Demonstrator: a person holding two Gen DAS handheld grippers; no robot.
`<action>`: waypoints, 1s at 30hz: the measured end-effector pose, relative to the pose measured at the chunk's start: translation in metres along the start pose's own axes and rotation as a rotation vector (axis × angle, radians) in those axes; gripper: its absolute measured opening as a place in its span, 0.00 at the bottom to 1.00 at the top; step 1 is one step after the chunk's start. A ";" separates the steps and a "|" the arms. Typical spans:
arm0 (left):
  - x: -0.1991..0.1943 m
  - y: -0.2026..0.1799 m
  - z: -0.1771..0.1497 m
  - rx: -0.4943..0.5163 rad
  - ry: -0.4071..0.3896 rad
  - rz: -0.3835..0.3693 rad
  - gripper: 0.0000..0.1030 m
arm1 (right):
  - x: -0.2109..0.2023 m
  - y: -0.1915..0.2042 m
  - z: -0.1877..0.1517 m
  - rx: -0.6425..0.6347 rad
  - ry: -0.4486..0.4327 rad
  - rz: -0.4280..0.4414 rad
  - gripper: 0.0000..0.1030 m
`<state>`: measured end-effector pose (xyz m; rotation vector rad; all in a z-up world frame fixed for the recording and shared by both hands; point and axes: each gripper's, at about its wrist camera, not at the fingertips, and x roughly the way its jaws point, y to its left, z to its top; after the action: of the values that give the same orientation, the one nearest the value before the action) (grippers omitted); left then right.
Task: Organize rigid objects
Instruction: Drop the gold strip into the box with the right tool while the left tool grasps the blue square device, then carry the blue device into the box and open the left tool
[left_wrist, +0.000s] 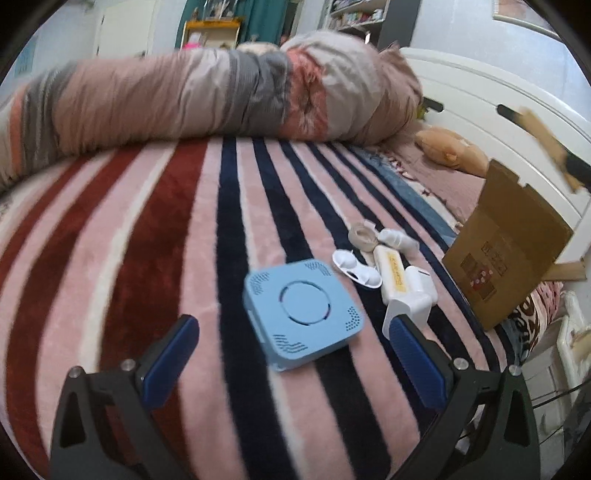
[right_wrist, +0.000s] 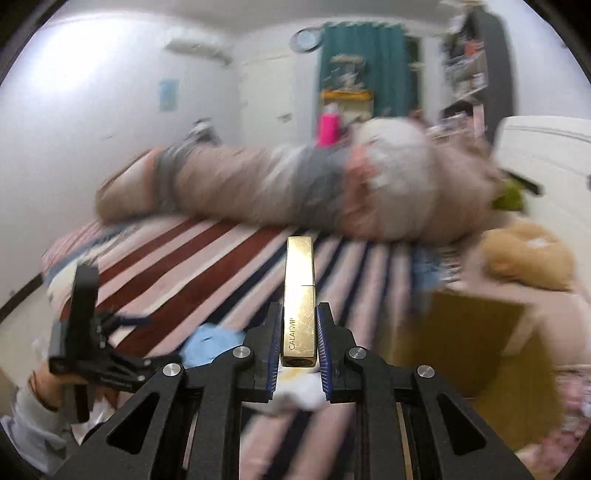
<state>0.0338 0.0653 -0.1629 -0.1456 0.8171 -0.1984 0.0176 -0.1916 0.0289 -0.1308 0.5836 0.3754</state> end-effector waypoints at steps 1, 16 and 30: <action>0.010 -0.003 0.001 -0.009 0.020 0.008 0.99 | -0.004 -0.015 -0.001 0.016 0.018 -0.037 0.13; 0.080 -0.025 0.002 -0.064 0.077 0.240 0.84 | 0.039 -0.076 -0.047 0.019 0.229 -0.207 0.54; -0.025 -0.030 0.058 0.138 0.042 -0.037 0.83 | 0.023 0.042 -0.019 -0.293 0.023 0.381 0.91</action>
<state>0.0556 0.0452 -0.1000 -0.0263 0.8398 -0.2924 0.0095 -0.1504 -0.0006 -0.3069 0.5735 0.8311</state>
